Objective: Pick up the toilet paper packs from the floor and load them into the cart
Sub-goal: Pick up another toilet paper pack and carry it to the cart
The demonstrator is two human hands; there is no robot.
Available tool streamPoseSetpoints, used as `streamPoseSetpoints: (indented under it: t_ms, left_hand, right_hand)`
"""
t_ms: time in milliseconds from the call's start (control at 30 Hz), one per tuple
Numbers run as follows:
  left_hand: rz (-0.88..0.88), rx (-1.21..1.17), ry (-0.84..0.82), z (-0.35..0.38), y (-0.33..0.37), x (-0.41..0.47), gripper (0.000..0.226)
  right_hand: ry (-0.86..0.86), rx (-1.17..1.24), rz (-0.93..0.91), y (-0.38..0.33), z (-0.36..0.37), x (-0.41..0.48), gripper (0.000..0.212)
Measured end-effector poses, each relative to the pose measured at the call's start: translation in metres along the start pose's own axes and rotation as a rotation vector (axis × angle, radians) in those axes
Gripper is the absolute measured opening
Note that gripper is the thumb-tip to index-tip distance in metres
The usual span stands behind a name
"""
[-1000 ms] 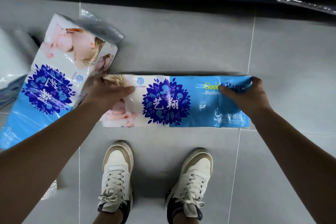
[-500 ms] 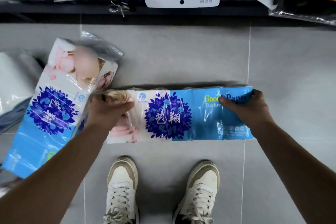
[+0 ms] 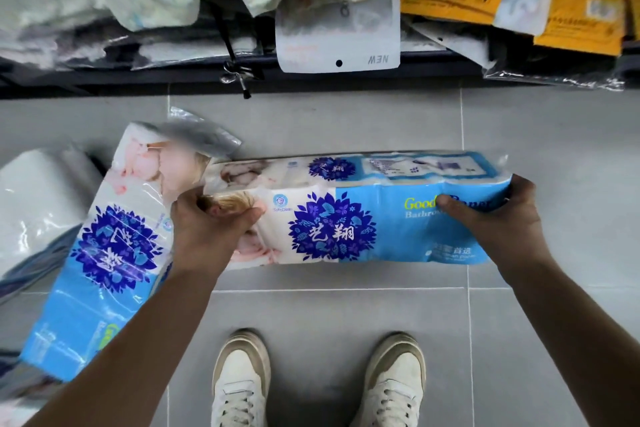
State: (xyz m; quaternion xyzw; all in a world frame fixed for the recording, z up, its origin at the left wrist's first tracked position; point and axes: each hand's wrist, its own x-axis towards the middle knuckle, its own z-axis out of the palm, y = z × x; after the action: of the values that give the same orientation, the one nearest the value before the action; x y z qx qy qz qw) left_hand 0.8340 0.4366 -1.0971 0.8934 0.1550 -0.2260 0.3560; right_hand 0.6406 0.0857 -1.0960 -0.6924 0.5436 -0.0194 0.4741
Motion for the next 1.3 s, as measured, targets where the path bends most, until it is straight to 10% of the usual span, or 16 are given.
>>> streamPoseSetpoints:
  t_ms: [333,633,867,1300]
  left_hand:
    - [0.168,-0.062,0.016,-0.005,-0.006,-0.029,0.104]
    - [0.499,0.618,-0.009,-0.012,-0.003,-0.043,0.137]
    - [0.531,0.990,-0.184,-0.004,0.006,-0.034,0.124]
    - [0.651,0.936,-0.118,-0.076,0.057,-0.073,0.110]
  right_hand:
    - [-0.039,0.021,-0.018,0.020,-0.015,-0.034,0.118]
    - [-0.110,-0.632,-0.359,0.015,-0.023,-0.046,0.144]
    - [-0.304,-1.096,-0.424,-0.018,-0.001,-0.044,0.126]
    - [-0.267,-1.041,-0.416,-0.091,-0.049,-0.099,0.109]
